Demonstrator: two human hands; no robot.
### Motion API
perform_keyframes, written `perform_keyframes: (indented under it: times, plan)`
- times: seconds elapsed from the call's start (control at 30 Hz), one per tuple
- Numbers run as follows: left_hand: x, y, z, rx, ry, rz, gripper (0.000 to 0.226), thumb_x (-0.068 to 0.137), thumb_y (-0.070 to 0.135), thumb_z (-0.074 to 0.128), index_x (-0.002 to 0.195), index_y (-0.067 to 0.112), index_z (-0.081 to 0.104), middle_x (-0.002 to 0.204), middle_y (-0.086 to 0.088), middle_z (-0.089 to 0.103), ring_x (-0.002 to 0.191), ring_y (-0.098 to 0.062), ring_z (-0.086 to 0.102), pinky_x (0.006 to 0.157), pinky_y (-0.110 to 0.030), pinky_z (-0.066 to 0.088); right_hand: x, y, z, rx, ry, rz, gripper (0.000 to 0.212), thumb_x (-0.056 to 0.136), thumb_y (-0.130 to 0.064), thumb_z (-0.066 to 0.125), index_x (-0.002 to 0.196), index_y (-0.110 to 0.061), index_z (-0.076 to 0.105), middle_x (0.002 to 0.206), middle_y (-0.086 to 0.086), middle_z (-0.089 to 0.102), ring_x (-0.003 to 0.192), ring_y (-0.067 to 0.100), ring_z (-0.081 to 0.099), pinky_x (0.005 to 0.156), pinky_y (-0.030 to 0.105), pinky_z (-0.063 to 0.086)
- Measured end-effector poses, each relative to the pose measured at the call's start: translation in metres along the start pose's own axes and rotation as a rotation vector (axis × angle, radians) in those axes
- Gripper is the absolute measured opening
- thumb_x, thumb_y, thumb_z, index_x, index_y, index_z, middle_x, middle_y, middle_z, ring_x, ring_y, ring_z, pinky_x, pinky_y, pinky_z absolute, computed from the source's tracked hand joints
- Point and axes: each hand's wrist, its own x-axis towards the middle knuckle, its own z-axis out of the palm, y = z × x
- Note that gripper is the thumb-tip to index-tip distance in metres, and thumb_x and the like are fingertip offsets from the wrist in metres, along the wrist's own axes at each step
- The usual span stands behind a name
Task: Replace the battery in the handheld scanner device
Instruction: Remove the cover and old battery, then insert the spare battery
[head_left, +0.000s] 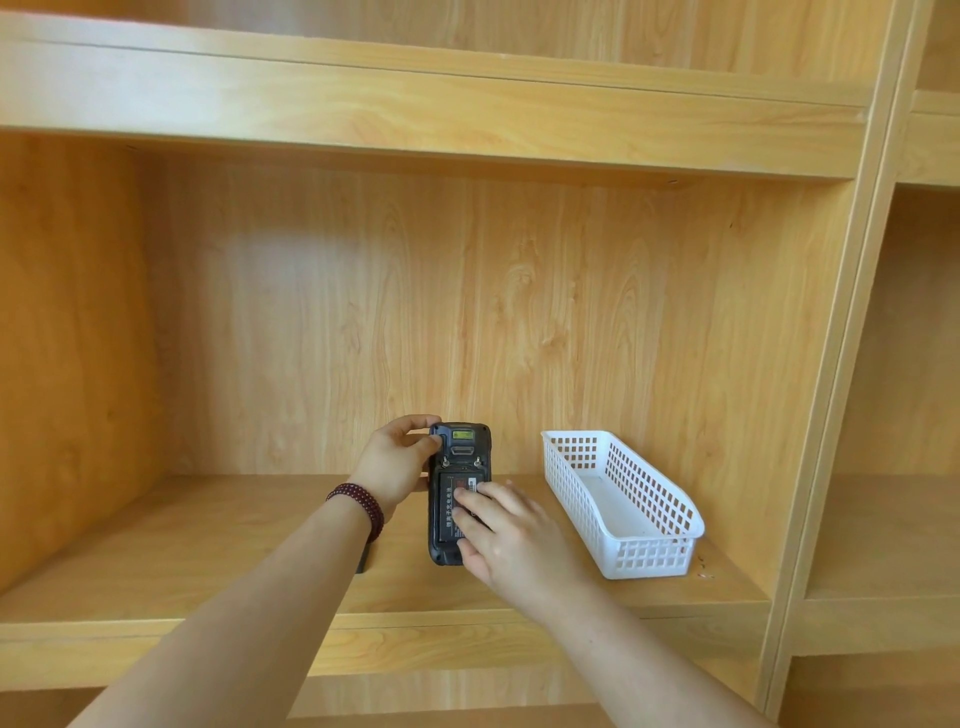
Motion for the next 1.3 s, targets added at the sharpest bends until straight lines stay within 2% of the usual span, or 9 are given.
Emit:
perform_keyframes:
  times: [0.3,0.53,0.7,0.9,1.0,1.1,1.17,1.23,1.3]
  plan:
    - [0.003,0.003,0.004,-0.020,0.042,-0.001,0.018,0.095,0.004,0.053,0.109,0.013,0.061,0.088,-0.009,0.071,0.075,-0.022,0.065,0.066,-0.039,0.059,-0.001,-0.001,-0.004,-0.014,0.023,0.063,0.026,0.084,-0.026,0.060,0.101,-0.018,0.077,0.116,-0.003,0.071,0.096,0.019,0.068,0.073,0.033,0.060]
    - [0.004,-0.005,0.004,0.036,0.008,-0.033,0.019,0.095,0.004,0.053,0.110,0.013,0.061,0.094,-0.013,0.072,0.076,-0.022,0.068,0.067,-0.038,0.060,0.002,0.003,-0.009,-0.060,-0.153,-0.005,0.035,0.075,-0.038,0.077,0.107,-0.023,0.075,0.125,-0.005,0.067,0.105,0.020,0.066,0.063,0.030,0.060]
    - [0.003,-0.010,0.005,0.074,-0.023,-0.037,0.020,0.095,0.005,0.053,0.111,0.014,0.061,0.096,-0.013,0.074,0.080,-0.023,0.071,0.068,-0.038,0.061,0.003,0.000,-0.011,-0.122,-0.234,-0.106,0.044,0.076,-0.034,0.076,0.118,-0.026,0.069,0.130,0.004,0.065,0.122,0.025,0.061,0.072,0.031,0.059]
    - [0.003,-0.006,0.006,0.098,-0.027,-0.014,0.019,0.096,0.006,0.053,0.111,0.015,0.061,0.097,-0.013,0.074,0.080,-0.021,0.070,0.069,-0.038,0.061,0.010,-0.002,-0.016,-0.077,-0.269,-0.098,0.050,0.067,-0.031,0.081,0.115,-0.025,0.070,0.128,0.008,0.066,0.120,0.025,0.063,0.047,0.026,0.055]
    - [0.003,-0.004,0.006,0.090,-0.017,-0.011,0.019,0.096,0.006,0.052,0.112,0.013,0.060,0.098,-0.014,0.073,0.081,-0.023,0.069,0.067,-0.036,0.060,0.011,-0.001,-0.016,-0.045,-0.250,-0.098,0.052,0.063,-0.029,0.082,0.113,-0.024,0.071,0.127,0.008,0.066,0.120,0.025,0.063,0.043,0.026,0.055]
    - [0.002,-0.003,0.005,0.053,-0.002,-0.021,0.020,0.096,0.006,0.052,0.113,0.012,0.060,0.096,-0.015,0.073,0.080,-0.024,0.069,0.064,-0.036,0.059,0.010,-0.002,-0.017,-0.015,-0.202,-0.062,0.049,0.065,-0.027,0.077,0.114,-0.024,0.071,0.127,0.006,0.066,0.121,0.023,0.062,0.046,0.027,0.057]
    - [0.001,-0.002,0.005,0.028,0.009,-0.026,0.020,0.096,0.005,0.053,0.113,0.012,0.060,0.094,-0.014,0.073,0.079,-0.024,0.068,0.063,-0.036,0.059,0.006,-0.006,-0.015,-0.008,-0.171,-0.023,0.043,0.071,-0.026,0.069,0.114,-0.025,0.071,0.130,0.002,0.065,0.124,0.021,0.060,0.054,0.027,0.059]
    - [0.002,-0.002,0.006,0.018,0.018,-0.027,0.020,0.096,0.005,0.053,0.113,0.012,0.060,0.094,-0.013,0.072,0.079,-0.025,0.068,0.064,-0.037,0.059,0.001,-0.015,-0.013,0.033,-0.136,0.068,0.040,0.076,-0.029,0.061,0.114,-0.026,0.072,0.132,-0.001,0.064,0.127,0.018,0.057,0.066,0.028,0.060]
    - [0.001,-0.002,0.008,0.014,0.029,-0.026,0.021,0.096,0.005,0.053,0.114,0.011,0.060,0.095,-0.014,0.072,0.079,-0.025,0.067,0.065,-0.037,0.060,0.001,-0.025,-0.012,0.089,-0.089,0.204,0.036,0.078,-0.035,0.062,0.110,-0.025,0.074,0.131,-0.004,0.064,0.125,0.014,0.058,0.073,0.029,0.059]
